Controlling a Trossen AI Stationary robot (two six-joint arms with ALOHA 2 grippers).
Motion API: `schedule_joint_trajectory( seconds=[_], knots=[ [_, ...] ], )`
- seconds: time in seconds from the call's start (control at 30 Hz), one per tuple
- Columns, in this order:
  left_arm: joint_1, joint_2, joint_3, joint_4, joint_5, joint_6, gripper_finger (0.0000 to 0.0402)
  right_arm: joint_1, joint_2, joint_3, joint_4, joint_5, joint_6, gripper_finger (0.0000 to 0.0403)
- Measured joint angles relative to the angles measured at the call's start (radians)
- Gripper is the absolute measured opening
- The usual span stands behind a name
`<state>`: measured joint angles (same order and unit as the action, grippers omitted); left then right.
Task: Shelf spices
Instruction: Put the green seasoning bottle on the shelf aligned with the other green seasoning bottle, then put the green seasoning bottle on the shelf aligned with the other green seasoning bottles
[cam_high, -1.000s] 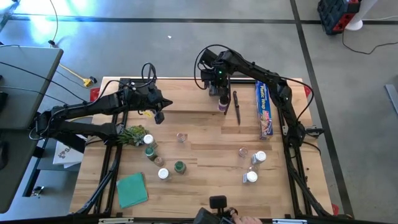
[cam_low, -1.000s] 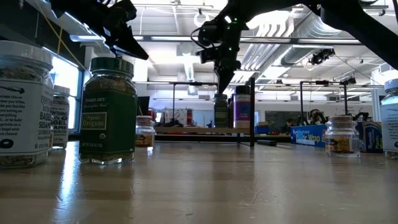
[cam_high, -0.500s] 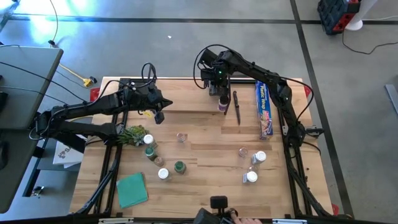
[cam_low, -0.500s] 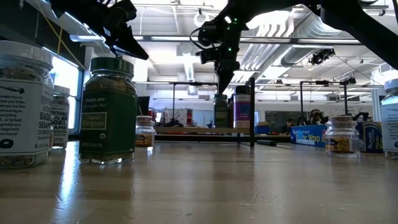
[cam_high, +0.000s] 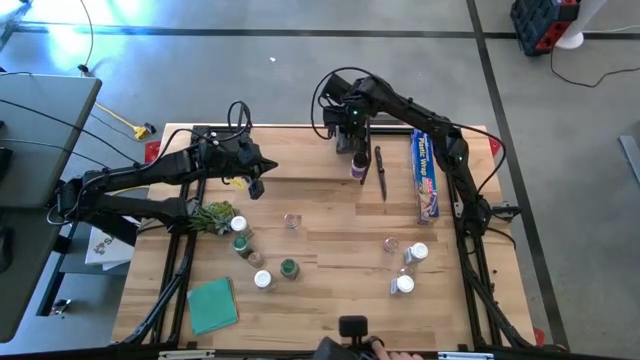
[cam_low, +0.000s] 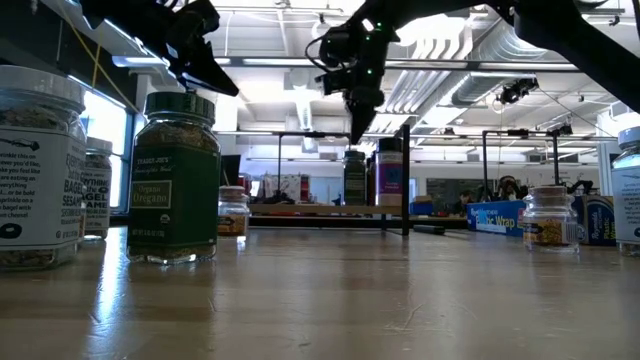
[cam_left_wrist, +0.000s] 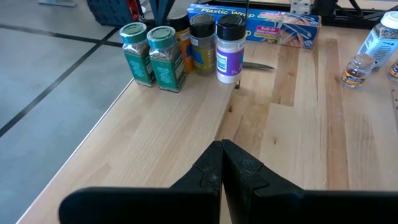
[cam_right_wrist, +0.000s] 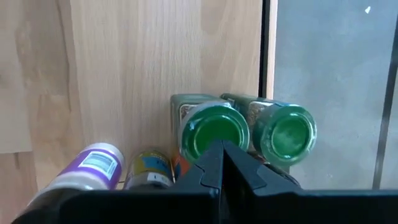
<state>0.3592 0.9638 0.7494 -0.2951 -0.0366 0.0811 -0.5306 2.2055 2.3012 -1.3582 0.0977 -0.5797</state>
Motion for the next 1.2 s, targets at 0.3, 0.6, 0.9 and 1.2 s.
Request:
schedule_joint_trajectory(
  seconds=[0.3, 0.6, 0.9, 1.2],
  knots=[
    [-0.001, -0.001, 0.000, -0.029, 0.052, 0.021, 0.0001, 0.041, -0.077, 0.040, -0.054, -0.004, 0.074, 0.0000],
    [-0.167, -0.113, 0.000, -0.165, 0.057, 0.149, 0.0001, 0.216, -0.174, -0.014, -0.130, -0.509, 0.063, 0.0000],
    [-0.286, -0.171, 0.000, -0.209, 0.019, 0.005, 0.0001, 0.494, -0.370, -0.602, 0.438, -0.413, 0.375, 0.0000],
    [-0.298, -0.135, 0.000, -0.209, -0.063, -0.005, 0.0000, 0.699, -0.360, -1.005, 1.339, -0.274, 0.849, 0.0001]
  ],
)
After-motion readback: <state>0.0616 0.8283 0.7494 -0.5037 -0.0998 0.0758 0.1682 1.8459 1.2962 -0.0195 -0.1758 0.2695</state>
